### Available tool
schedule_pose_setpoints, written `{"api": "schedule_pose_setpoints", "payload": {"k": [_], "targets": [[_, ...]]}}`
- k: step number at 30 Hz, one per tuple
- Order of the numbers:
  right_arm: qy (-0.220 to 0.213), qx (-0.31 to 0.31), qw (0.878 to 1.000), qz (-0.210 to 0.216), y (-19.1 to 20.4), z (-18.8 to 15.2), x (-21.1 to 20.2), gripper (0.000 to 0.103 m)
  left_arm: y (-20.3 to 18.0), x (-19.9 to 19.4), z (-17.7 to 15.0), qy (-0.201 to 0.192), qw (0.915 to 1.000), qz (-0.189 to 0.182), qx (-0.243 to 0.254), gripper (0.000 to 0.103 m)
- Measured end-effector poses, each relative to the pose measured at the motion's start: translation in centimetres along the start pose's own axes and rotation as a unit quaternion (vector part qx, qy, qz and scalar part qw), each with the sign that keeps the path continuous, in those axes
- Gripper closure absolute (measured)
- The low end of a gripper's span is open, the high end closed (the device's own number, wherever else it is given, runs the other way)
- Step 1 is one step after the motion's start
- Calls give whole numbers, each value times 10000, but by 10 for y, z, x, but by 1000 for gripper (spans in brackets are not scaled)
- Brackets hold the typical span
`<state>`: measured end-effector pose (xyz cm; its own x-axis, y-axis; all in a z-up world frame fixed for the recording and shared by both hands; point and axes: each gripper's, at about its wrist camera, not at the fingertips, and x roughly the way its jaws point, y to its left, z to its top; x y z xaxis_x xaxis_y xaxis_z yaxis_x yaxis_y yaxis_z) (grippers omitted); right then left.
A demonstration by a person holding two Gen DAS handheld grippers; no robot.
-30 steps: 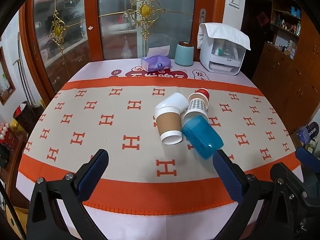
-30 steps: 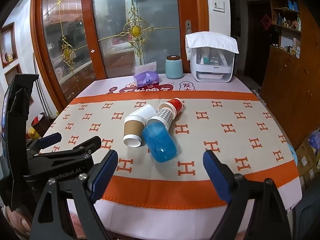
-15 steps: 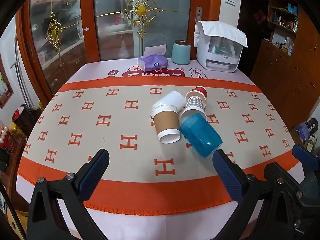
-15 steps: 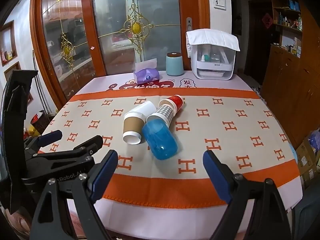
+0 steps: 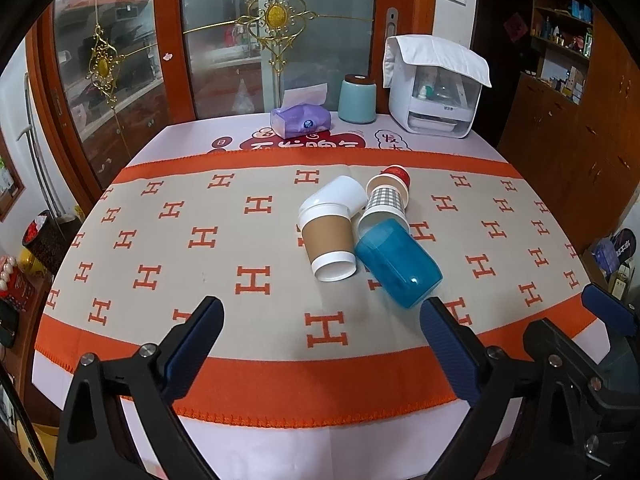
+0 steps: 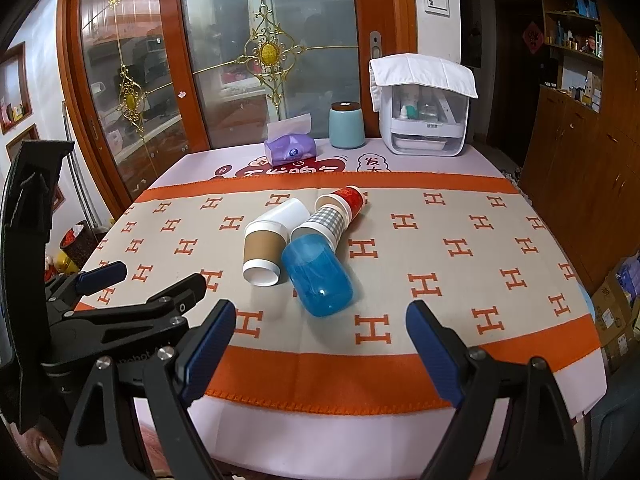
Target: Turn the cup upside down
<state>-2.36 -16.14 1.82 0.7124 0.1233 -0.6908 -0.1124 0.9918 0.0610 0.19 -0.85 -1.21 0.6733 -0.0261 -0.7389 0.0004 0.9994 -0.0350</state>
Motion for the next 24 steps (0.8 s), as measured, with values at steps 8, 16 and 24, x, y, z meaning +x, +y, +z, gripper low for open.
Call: {"api": "schedule_pose_setpoints", "payload": {"k": [8, 16, 24], "targets": [[7, 6, 10000, 8, 0, -1, 1, 15, 1, 0, -1, 34, 10000, -11, 6, 5], [48, 8, 10000, 26, 1, -3, 4, 15, 4, 1, -3, 62, 10000, 19, 17, 5], [54, 6, 10000, 26, 2, -2, 5, 15, 6, 4, 0, 98, 9999, 43, 3, 5]]}}
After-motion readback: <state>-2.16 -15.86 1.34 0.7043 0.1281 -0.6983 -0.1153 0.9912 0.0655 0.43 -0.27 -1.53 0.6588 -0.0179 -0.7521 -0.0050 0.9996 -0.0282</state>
